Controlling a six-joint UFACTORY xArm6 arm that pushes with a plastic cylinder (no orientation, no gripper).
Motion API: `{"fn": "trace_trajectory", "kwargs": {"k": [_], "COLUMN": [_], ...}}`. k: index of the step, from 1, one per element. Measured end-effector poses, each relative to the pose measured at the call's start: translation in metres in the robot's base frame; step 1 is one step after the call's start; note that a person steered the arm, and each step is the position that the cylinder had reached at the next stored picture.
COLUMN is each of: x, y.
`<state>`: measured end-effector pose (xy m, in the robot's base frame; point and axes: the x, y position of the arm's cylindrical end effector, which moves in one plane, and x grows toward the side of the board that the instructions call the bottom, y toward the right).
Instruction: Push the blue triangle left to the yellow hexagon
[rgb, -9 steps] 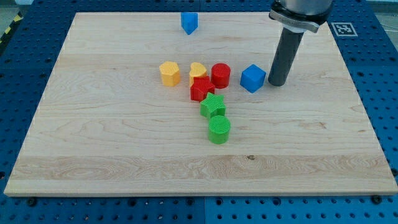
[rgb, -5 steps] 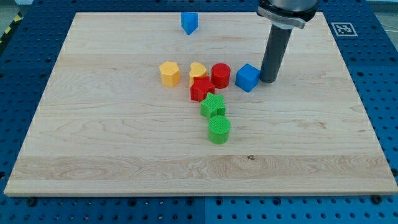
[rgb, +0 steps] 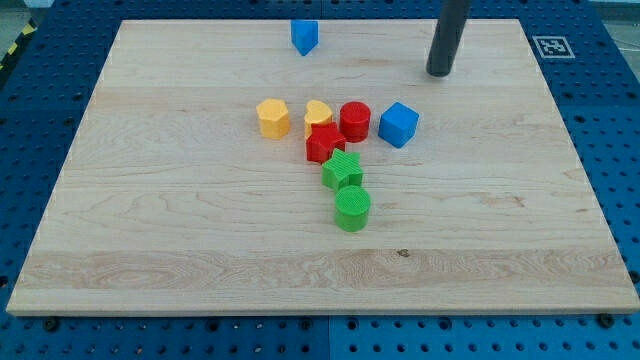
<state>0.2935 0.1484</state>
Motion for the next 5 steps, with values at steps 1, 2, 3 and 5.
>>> {"fn": "trace_trajectory", "kwargs": {"k": [1,2,3,5], "x": [-0.031,-0.057,-0.057,-0.057], "y": [-0.013,-0.021,-0.021,-0.05]}}
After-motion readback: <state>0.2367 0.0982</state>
